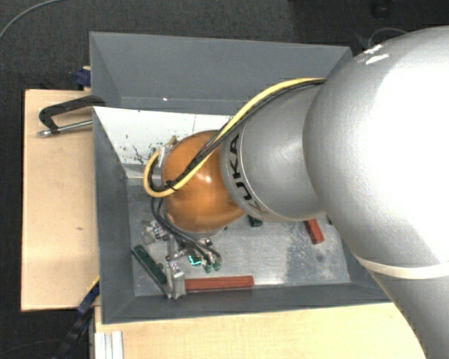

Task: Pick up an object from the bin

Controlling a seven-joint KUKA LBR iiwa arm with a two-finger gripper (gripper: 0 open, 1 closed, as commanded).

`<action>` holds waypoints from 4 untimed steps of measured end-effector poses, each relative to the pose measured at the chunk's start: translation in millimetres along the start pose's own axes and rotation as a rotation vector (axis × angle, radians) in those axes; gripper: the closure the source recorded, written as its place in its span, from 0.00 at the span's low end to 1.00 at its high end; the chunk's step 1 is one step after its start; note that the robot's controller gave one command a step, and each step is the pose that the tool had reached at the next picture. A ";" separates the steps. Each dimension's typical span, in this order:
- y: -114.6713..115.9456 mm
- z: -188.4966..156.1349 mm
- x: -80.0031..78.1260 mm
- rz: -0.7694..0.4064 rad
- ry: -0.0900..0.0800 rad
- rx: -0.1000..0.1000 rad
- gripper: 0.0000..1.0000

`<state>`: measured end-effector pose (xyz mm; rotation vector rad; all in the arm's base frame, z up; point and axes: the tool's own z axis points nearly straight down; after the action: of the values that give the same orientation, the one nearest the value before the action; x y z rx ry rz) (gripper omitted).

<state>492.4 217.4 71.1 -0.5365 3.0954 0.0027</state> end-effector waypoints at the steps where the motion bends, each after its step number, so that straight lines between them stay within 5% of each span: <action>1: -159.4 -1.8 8.2 -0.118 -0.006 0.006 0.00; 2: -215.9 -44.3 -39.2 -0.068 -0.013 0.007 0.00; 3: -288.0 -0.3 -0.5 0.274 -0.001 0.001 0.00; 4: -339.2 -0.7 17.1 0.463 -0.006 0.004 0.00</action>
Offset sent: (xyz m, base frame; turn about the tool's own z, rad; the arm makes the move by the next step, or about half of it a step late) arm 0.0432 -0.1483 0.0003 -0.1256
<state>590.4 -107.8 71.2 0.1883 3.1294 -0.0013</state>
